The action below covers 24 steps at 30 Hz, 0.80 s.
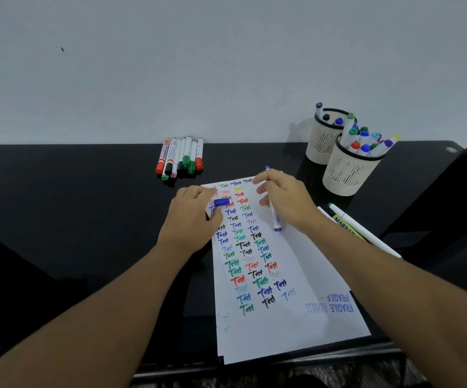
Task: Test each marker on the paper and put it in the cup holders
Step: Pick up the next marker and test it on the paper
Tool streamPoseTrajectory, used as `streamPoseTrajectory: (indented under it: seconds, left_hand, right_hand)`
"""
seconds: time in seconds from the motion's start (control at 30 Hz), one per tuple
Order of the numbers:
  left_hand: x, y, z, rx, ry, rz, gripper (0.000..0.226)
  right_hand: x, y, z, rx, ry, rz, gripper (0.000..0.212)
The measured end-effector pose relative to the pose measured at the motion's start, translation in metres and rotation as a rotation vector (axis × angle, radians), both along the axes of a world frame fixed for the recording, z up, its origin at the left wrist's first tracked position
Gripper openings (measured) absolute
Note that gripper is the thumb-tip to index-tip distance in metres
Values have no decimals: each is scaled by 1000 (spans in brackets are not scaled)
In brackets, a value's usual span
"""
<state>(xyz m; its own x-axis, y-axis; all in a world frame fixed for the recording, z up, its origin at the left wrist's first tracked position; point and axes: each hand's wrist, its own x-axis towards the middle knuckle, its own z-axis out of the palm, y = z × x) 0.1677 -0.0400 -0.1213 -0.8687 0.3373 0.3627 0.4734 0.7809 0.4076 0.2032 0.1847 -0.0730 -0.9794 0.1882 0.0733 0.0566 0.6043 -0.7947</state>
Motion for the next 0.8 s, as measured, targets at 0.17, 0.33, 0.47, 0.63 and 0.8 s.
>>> streamPoseTrajectory:
  seconds: [0.17,0.33,0.47,0.63,0.8]
  left_hand:
    - [-1,3,2,-87,-25,-118,57]
    - [-3,3,4,-155,-100,-113,62]
    - [-1,5,7,-170,-142,-97,70]
    - [-1,5,8,-176,-158,-86,69]
    - [-1,5,10,-210,-187,-98,71]
  right_hand:
    - [-3,8,-10,-233,-25,22,33]
    - [5,3,-24,-292,128,-52,7]
    - [13,1,-24,-290,137,-46,26]
    - [0,3,-19,-240,168,-125,12]
    - [-21,7,-15,-199,140,-119,10]
